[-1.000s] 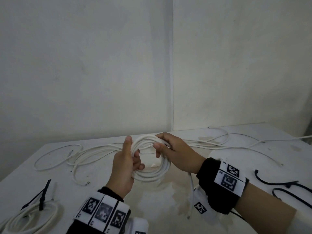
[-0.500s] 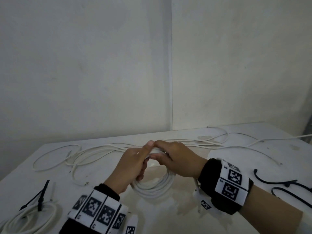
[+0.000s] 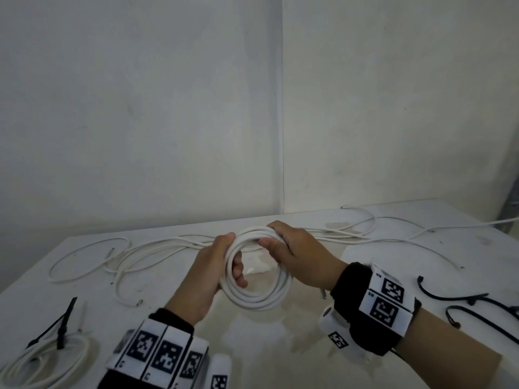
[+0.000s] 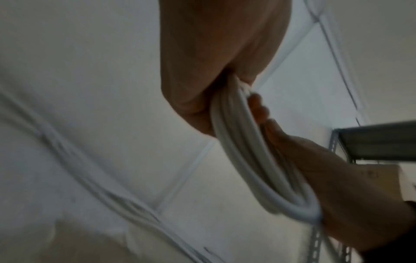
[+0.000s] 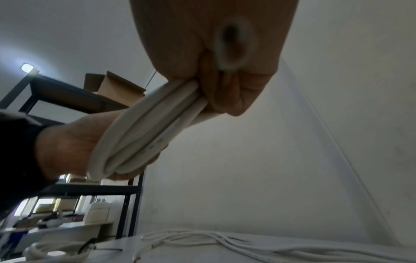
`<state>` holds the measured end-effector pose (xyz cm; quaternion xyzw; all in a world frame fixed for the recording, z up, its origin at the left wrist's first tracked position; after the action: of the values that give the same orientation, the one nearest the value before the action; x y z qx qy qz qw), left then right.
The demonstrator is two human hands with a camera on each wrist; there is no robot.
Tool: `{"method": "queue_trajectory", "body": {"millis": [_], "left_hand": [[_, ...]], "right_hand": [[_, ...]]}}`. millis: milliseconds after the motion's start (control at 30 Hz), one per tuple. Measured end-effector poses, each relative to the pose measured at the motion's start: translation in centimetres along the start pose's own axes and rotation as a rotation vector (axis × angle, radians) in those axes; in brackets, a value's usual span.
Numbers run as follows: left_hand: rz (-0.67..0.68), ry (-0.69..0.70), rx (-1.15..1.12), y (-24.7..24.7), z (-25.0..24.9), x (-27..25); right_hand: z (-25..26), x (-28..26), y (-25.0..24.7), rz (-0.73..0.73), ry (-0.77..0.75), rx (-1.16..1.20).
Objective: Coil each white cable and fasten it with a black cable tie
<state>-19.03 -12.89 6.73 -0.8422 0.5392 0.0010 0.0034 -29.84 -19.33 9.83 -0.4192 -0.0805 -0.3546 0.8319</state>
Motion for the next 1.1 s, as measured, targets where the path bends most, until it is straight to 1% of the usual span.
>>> {"method": "queue_trajectory", "body": {"millis": [67, 133, 233, 333, 433, 500, 567, 633, 700, 767, 833, 900, 1033, 1100], "left_hand": [[0.03, -0.005, 0.093, 0.2, -0.4, 0.1], [-0.035, 0.006, 0.126, 0.2, -0.6, 0.1], [-0.165, 0.014, 0.127, -0.1, -0.2, -0.1], [-0.208, 0.044, 0.124, -0.3, 0.1, -0.3], [-0.251, 0.082, 0.113, -1.1, -0.2, -0.4], [-0.266, 0.086, 0.091, -1.7, -0.4, -0.3], [-0.263, 0.082, 0.079, -2.0, -0.5, -0.3], [-0.256, 0.084, 0.057, -1.8, -0.6, -0.4], [-0.246, 0.088, 0.035, -1.4, -0.7, -0.5], [-0.235, 0.097, 0.022, -1.1, -0.9, -0.5], [-0.226, 0.106, 0.019, -0.9, -1.1, -0.5], [-0.221, 0.118, 0.018, -0.8, -1.3, -0.4], [-0.208, 0.124, 0.035, -0.6, -1.5, -0.3], [-0.197, 0.126, 0.052, -0.5, -1.4, -0.2]], "right_hand": [[-0.1, -0.1, 0.0, 0.013, -0.009, -0.06], [0.0, 0.0, 0.0, 0.012, -0.018, -0.094], [0.4, -0.1, 0.5, 0.008, -0.061, -0.061], [0.6, -0.5, 0.5, 0.002, -0.072, 0.009], [0.6, -0.6, -0.8, -0.058, -0.1, 0.057], [0.2, -0.3, -1.8, -0.074, -0.098, 0.007], [0.2, 0.0, -2.8, -0.111, -0.147, -0.131], [0.1, 0.4, -3.4, -0.183, -0.175, -0.28], [-0.6, 0.8, -3.5, -0.189, -0.113, -0.282], [-1.4, 1.0, -3.0, -0.126, -0.003, -0.193], [-1.7, 0.9, -2.6, -0.115, 0.083, -0.063], [-2.0, 0.8, -2.1, -0.117, 0.164, 0.121], [-2.1, 0.5, -0.9, -0.089, 0.255, 0.429], [-2.0, 0.3, -0.6, -0.092, 0.291, 0.541]]}}
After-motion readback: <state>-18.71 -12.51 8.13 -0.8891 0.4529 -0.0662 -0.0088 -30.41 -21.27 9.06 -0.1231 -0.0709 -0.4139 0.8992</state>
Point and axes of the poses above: each hand's wrist, its own x-axis towards the middle knuckle, its own y-axis out of the palm, z = x × y, the point moved 8 cm from there along x, towards the middle knuckle, and after that the axes turned 2 degrees about x, right-handed, at the moved point
